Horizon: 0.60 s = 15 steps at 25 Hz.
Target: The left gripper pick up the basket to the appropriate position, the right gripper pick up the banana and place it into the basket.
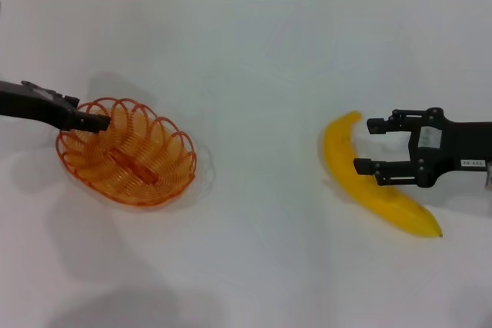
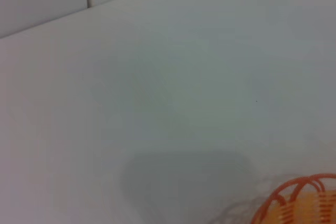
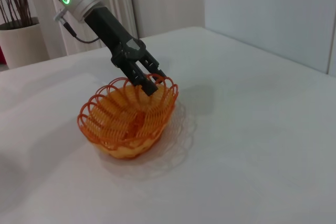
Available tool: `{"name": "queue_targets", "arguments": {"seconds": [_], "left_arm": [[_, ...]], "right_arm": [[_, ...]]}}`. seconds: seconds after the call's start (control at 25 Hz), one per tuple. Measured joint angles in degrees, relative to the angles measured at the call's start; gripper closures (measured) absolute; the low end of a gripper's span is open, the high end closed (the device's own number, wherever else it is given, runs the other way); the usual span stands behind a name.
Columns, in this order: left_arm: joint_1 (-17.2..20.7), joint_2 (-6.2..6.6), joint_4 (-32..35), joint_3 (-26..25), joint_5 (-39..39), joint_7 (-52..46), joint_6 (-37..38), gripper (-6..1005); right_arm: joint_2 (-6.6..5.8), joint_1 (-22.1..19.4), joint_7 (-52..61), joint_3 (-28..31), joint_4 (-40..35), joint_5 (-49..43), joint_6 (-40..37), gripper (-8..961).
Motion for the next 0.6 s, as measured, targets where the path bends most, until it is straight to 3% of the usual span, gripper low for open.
{"name": "queue_targets", "arguments": {"seconds": [0.6], "left_arm": [[0.2, -1.15, 0.0, 2.2, 0.3, -0.1, -0.9, 297]], "right_arm": [[0.0, 0.1, 0.6, 0.0, 0.0, -0.2, 0.0, 190]]}}
